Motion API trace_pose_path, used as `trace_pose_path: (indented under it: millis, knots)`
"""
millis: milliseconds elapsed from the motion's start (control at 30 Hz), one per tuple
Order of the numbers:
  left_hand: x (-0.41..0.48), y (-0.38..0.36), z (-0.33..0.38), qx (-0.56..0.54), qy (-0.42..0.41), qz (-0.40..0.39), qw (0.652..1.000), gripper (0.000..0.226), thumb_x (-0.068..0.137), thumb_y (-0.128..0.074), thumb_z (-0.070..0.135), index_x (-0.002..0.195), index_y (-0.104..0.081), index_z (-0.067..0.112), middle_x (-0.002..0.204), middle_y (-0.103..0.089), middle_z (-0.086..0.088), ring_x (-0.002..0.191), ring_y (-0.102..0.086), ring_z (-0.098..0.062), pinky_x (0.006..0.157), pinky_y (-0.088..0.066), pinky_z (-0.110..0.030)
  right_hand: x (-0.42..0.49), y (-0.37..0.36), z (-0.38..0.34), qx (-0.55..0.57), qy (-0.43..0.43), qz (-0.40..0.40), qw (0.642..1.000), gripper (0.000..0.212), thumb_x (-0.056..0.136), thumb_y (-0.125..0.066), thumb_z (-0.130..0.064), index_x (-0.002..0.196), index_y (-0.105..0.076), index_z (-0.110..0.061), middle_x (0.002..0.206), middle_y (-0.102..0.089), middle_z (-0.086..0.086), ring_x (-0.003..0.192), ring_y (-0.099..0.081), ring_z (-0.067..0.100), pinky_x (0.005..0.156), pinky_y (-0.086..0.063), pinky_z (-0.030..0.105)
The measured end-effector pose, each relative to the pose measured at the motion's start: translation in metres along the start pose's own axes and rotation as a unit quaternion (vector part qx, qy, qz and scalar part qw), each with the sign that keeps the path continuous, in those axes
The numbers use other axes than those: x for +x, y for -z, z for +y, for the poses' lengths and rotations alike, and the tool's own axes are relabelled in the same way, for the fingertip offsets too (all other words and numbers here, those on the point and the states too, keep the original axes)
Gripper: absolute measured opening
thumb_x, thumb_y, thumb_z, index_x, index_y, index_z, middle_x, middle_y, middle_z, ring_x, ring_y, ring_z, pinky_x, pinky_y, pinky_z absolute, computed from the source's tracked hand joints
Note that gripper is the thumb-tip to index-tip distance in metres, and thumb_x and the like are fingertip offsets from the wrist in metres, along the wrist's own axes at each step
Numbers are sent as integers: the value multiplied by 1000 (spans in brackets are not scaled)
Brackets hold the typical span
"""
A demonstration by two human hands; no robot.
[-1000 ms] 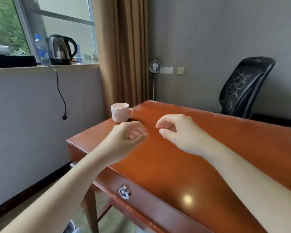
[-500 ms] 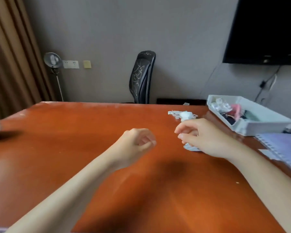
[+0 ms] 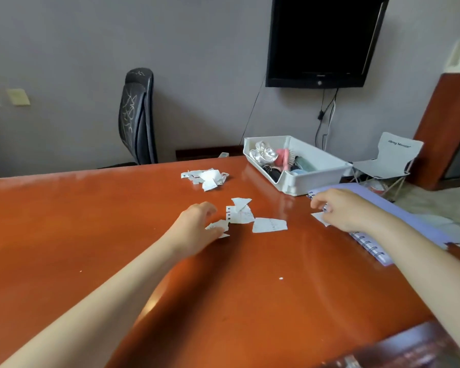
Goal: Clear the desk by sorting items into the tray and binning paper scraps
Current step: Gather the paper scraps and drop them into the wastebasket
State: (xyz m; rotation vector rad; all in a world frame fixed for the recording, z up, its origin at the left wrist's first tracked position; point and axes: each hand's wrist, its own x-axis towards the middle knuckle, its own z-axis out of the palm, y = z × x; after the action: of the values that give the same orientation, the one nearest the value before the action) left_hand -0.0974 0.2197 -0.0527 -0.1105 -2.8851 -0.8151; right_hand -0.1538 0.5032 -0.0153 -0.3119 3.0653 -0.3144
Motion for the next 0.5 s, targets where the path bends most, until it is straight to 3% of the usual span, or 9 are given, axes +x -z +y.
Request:
trace_pose_path:
  millis: [67, 133, 200, 300, 367, 433, 500]
  knots:
    - [9, -7, 2, 5, 16, -14, 1000, 43, 87, -61, 30, 126, -50, 13, 123, -55, -7, 110, -52, -22, 87, -41, -25, 7, -1, 8, -19, 4, -7, 1000, 32, 91, -47, -3, 118, -58, -16, 106, -56, 0, 84, -56, 17, 65, -47, 26]
    - [16, -13, 3, 1, 28, -22, 999, 38, 87, -62, 29, 121, -54, 13, 120, -57, -8, 108, -53, -24, 90, -45, -31, 13, -5, 14, -40, 4, -19, 999, 32, 90, -43, 0, 112, -59, -16, 105, -58, 4, 76, -55, 17, 61, -45, 28]
    - [20, -16, 4, -7, 35, -17, 999, 32, 86, -63, 27, 114, -58, 12, 114, -59, -8, 103, -55, -23, 88, -47, -33, 15, -9, 15, -55, 0, -31, 998, 30, 88, -41, 2, 96, -59, -21, 96, -55, 4, 69, -50, 17, 59, -42, 28]
    - [23, -17, 3, -11, 29, -17, 999, 29, 86, -63, 24, 111, -59, 11, 105, -60, -4, 91, -55, -17, 76, -46, -24, 17, -14, 17, -40, -2, -18, 999, 38, 85, -38, 1, 66, -48, -30, 84, -52, 5, 63, -43, 18, 53, -35, 26]
    - [24, -15, 1, -24, 22, -31, 999, 26, 86, -63, 24, 109, -60, 12, 92, -59, 4, 81, -55, -12, 65, -44, -16, 15, -16, 16, -29, 2, -18, 999, 32, 86, -40, -2, 82, -61, -25, 84, -56, 3, 62, -46, 16, 51, -37, 25]
    - [24, -11, -1, -27, 17, -53, 998, 23, 86, -63, 24, 106, -61, 13, 88, -61, 6, 78, -57, -11, 65, -47, -17, 13, -19, 14, 3, 12, -24, 1000, 32, 87, -42, -3, 105, -65, -18, 93, -62, 3, 79, -60, 18, 69, -51, 32]
    - [24, -7, -2, -14, 11, -65, 998, 19, 85, -63, 22, 102, -63, 13, 91, -65, 1, 82, -61, -17, 72, -50, -26, 10, -18, 8, 45, 26, -31, 998, 34, 88, -44, -2, 111, -64, -17, 101, -65, 2, 92, -63, 18, 82, -52, 32]
